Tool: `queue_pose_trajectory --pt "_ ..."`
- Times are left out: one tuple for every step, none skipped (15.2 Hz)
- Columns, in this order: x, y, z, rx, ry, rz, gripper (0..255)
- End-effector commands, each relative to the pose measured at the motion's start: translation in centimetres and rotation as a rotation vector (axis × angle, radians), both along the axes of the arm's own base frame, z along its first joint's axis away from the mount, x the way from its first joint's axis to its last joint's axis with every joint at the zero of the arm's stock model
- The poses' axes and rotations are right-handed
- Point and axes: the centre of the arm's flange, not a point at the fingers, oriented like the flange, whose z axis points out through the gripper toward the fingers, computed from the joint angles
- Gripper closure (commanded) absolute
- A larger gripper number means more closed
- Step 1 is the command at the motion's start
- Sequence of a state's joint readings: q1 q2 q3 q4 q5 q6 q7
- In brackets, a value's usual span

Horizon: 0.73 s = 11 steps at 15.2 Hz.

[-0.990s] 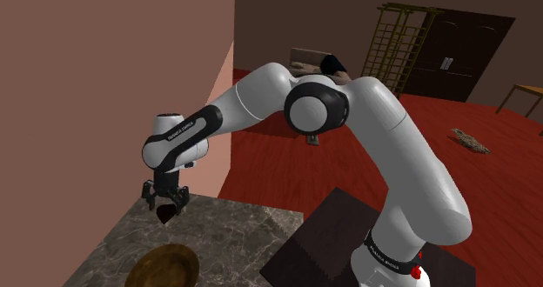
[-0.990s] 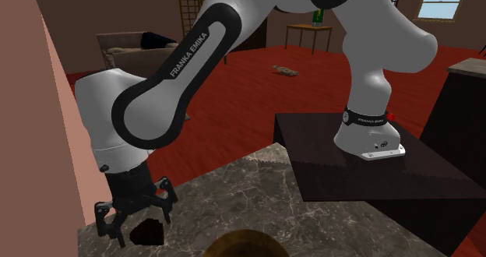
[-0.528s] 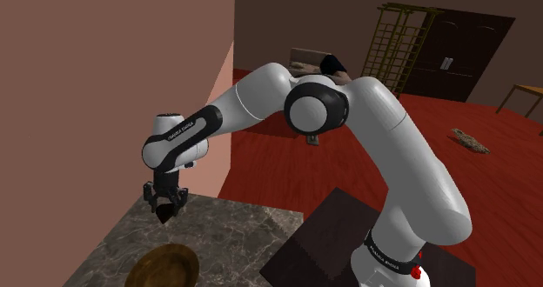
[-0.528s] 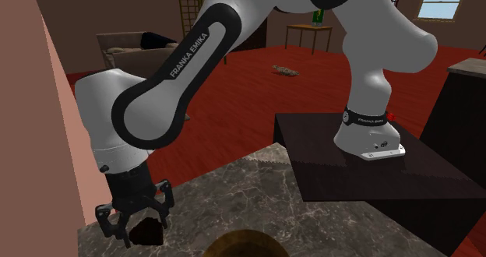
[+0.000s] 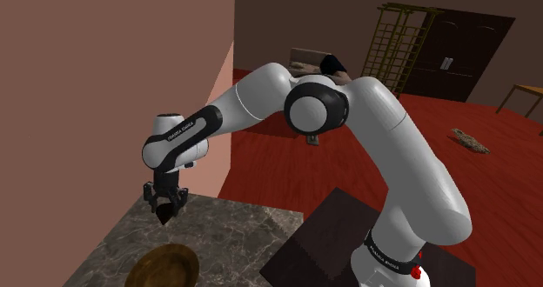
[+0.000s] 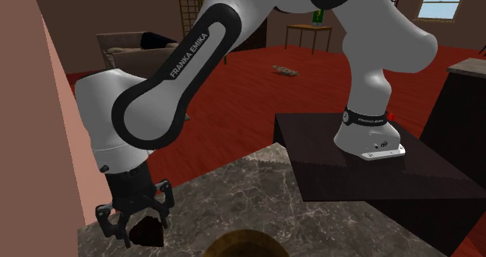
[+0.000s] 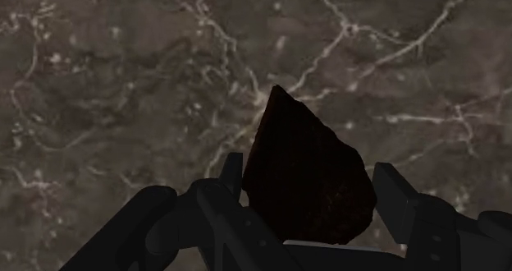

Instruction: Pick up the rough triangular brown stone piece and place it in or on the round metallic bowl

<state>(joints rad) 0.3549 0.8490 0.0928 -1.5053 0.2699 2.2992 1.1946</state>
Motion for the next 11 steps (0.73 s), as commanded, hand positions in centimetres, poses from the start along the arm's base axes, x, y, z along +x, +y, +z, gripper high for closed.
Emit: queue_pose_trajectory --pt "0.0 0.0 0.5 0.000 0.000 0.000 255" --pt "0.0 0.0 1.0 0.000 0.000 0.000 255" --pt "0.0 0.0 1.6 0.000 0.000 0.000 255" --pt "0.0 0.0 2.1 0.000 0.000 0.000 255" --pt "0.0 0.0 2.6 0.000 0.000 0.000 255" --pt "0.0 0.0 3.2 0.000 0.000 0.000 255" --pt "0.0 0.0 3.7 0.000 0.000 0.000 255" --pt "0.0 0.0 4.2 0.000 0.000 0.000 255" --pt "0.0 0.0 4.7 0.000 0.000 0.000 255" --pt "0.0 0.0 5.3 0.000 0.000 0.000 255" --pt "0.0 0.0 5.8 0.000 0.000 0.000 255"
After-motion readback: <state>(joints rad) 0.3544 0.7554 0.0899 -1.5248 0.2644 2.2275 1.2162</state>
